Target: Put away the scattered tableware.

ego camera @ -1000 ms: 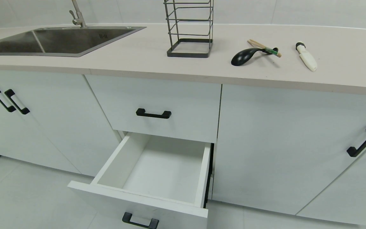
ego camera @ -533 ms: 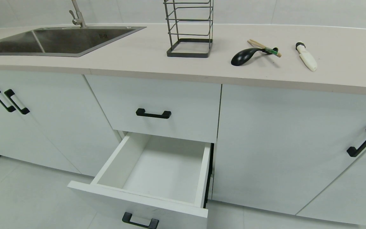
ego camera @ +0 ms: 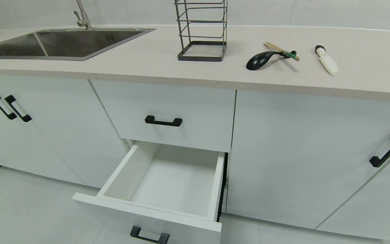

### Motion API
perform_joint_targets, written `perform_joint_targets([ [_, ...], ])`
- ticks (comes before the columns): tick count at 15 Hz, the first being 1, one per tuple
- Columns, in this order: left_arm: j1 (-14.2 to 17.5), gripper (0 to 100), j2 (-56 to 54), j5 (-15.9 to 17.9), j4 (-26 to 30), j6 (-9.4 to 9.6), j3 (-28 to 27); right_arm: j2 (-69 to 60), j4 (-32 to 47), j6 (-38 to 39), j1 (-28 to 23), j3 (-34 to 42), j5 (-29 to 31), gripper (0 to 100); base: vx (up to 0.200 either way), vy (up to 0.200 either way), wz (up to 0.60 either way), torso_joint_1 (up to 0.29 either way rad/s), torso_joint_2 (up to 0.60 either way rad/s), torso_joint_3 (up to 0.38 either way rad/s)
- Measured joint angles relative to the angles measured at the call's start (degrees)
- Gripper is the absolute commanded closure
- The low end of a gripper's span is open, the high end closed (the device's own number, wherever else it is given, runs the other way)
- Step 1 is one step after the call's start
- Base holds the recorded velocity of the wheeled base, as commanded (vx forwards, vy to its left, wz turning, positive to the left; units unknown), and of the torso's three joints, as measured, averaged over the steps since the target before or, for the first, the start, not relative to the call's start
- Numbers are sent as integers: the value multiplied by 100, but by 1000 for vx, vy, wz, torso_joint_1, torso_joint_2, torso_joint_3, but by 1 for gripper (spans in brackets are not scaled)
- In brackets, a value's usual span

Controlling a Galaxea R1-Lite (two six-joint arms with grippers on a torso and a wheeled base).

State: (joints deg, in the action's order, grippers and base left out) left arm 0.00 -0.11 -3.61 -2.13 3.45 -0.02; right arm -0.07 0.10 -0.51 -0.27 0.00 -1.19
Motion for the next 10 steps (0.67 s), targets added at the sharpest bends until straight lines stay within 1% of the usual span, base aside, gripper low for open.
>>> perform_joint_targets([
  [2,0,0,0,161,191,18,0,0,-2,0,0,0,0,0,0,0,0,0,0,0],
  [3,0,0,0,200,211,79,0,0,0,2,0,0,2,0,0,0,0,0,0,0],
  [5,0,0,0,217,213,76,2,0,0,0,0,0,7,0,0,0,0,0,0,0],
  [6,0,0,0,216,211,38,2,0,0,2,0,0,5,0,200,0,0,7,2,-2],
  [7,0,0,0,216,211,-77,2,0,0,2,0,0,5,0,200,0,0,-2,2,2],
  [8,0,0,0,208,211,-145,2,0,0,2,0,0,2,0,200,0,0,7,2,2],
  [10,0,0,0,206,204,-157,2,0,0,0,0,0,2,0,200,0,0,0,2,0],
])
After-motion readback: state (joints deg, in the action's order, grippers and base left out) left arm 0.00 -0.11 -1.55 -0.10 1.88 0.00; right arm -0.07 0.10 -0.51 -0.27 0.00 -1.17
